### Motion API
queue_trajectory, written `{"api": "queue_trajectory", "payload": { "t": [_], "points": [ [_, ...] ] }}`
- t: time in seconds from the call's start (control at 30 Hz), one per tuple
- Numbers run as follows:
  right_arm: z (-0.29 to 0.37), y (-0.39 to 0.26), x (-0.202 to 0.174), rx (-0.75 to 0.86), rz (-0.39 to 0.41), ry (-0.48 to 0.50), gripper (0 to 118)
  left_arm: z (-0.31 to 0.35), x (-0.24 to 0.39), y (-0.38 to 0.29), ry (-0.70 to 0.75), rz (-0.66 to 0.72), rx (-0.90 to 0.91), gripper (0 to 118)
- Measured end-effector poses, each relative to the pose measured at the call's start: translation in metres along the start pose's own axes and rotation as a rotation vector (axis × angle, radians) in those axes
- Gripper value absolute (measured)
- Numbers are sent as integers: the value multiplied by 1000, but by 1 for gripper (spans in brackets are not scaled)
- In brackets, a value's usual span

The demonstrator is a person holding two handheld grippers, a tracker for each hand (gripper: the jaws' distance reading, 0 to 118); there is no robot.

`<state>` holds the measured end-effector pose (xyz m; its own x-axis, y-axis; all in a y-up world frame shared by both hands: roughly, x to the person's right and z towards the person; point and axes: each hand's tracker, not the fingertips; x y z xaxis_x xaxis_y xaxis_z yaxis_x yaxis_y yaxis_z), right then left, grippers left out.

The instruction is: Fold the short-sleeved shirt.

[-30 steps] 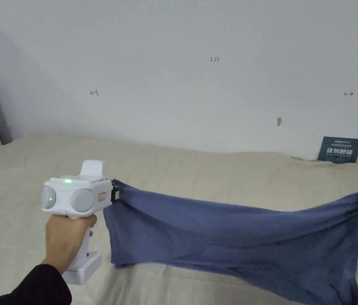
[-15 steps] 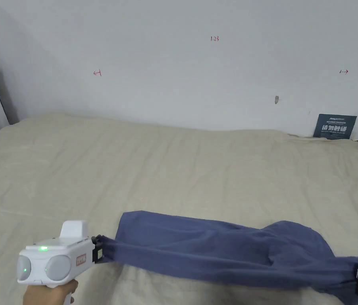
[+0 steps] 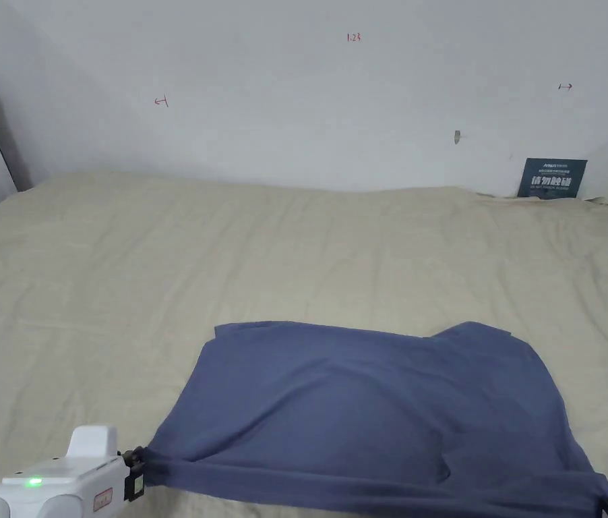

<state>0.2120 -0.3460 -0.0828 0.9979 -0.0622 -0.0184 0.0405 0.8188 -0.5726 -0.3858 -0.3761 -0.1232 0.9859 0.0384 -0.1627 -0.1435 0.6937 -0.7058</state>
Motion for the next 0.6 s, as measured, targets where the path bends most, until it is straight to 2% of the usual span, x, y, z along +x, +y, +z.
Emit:
{"api": "queue_trajectory", "payload": {
  "t": [0.27, 0.5, 0.6],
  "points": [
    [18, -35, -3, -62, -39, -16, 1, 3, -5, -29, 10, -13, -36, 1],
    [-15, -58, 2, -210, -51, -70, 1, -19, -1, -52, 35, -36, -101, 1],
    [-35, -71, 6, -283, -86, -96, 1, -27, 3, -62, 51, -57, -136, 1]
  ]
}}
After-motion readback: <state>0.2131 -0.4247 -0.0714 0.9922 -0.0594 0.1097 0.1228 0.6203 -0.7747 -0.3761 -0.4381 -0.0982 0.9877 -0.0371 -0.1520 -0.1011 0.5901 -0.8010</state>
